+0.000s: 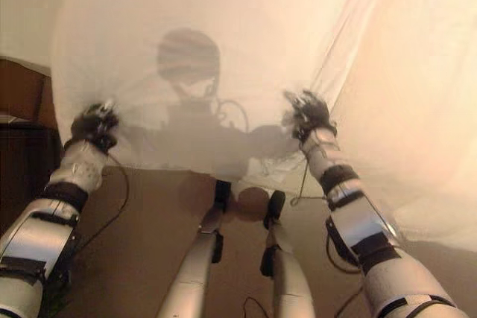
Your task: Make the bed
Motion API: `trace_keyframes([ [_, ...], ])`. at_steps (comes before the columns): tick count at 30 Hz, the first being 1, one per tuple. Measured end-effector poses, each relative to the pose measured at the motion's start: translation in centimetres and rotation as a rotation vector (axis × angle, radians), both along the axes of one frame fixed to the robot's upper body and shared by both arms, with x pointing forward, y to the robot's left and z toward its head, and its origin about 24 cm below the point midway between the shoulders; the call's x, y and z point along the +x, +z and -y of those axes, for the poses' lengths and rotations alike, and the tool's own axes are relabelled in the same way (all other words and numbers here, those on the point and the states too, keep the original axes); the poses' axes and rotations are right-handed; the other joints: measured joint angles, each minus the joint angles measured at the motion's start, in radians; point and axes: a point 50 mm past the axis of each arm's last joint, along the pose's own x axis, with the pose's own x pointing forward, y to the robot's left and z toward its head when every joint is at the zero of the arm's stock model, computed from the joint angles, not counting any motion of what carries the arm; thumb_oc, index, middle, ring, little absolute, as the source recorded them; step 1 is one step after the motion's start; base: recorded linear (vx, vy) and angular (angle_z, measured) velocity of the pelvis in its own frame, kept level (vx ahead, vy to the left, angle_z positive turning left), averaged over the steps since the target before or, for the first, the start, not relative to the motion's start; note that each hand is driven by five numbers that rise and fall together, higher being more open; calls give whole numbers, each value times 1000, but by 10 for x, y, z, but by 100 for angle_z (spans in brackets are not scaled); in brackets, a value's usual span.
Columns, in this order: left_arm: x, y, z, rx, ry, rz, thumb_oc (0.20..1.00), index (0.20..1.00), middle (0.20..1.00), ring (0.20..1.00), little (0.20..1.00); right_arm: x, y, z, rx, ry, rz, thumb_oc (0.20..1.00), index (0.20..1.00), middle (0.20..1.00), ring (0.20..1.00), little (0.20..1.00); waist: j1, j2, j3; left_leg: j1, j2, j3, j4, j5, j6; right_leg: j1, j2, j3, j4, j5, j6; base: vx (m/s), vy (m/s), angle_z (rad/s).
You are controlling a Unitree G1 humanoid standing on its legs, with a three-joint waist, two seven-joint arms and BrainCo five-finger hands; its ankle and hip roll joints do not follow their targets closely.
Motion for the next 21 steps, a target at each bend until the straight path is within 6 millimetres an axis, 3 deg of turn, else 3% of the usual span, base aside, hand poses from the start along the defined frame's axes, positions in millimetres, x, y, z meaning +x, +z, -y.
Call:
trace_keyframes([
  [1,-8,-7,-8,-15,25,-11,1000,1000,1000,1000,1000,-8,-17,6,18,-15,-40,1000,1000,1000,1000,1000,0,3,2,17,-2,1,-6,-2,-1,7,-4,1,15,-12,2,-43,-64,9],
  [3,-27,-35,-21,-50,88,-94,1000,1000,1000,1000,1000,-42,-82,28,3,-70,-298,1000,1000,1000,1000,1000,7,29,19,75,-7,-1,-27,2,3,46,-10,-1,35,-26,-2,-99,-61,6],
  [5,-50,-60,-32,-87,141,-140,1000,1000,1000,1000,1000,-105,-154,54,39,-176,-580,1000,1000,1000,1000,1000,29,73,44,112,-7,-3,-42,5,6,72,-12,-7,49,-38,-4,5,-116,3],
  [6,-53,-64,-33,-99,151,-145,1000,1000,1000,1000,1000,-116,-164,57,43,-188,-626,1000,1000,1000,1000,1000,29,83,49,119,-8,-6,-47,7,9,76,-14,-9,54,-41,-5,-4,-116,6],
  [9,-80,-100,-33,-144,185,-228,1000,1000,1000,1000,1000,-182,-208,71,96,-292,-815,1000,1000,1000,1000,1000,19,101,73,179,-7,-12,-88,30,7,114,-15,-20,63,-50,-5,-72,-62,4],
  [13,-83,-126,-4,-224,140,-240,1000,1000,1000,1000,1000,-222,-223,87,124,-418,-905,1000,1000,1000,1000,1000,-10,101,76,259,-1,-38,-133,50,-4,177,-14,-42,77,-71,-11,-49,-63,16],
  [18,-99,-150,25,-316,137,-219,1000,1000,1000,1000,1000,-212,-215,92,164,-515,-815,1000,1000,1000,1000,1000,-31,102,81,318,-2,-27,-125,52,-14,193,-30,-35,173,-115,-25,-97,-16,0],
  [21,-117,-168,34,-245,114,-305,1000,1000,1000,1000,1000,-200,-206,94,106,-488,-739,1000,1000,1000,1000,1000,-35,103,89,399,4,-10,-122,51,-18,249,-31,-24,210,-137,-35,-90,-45,-10],
])
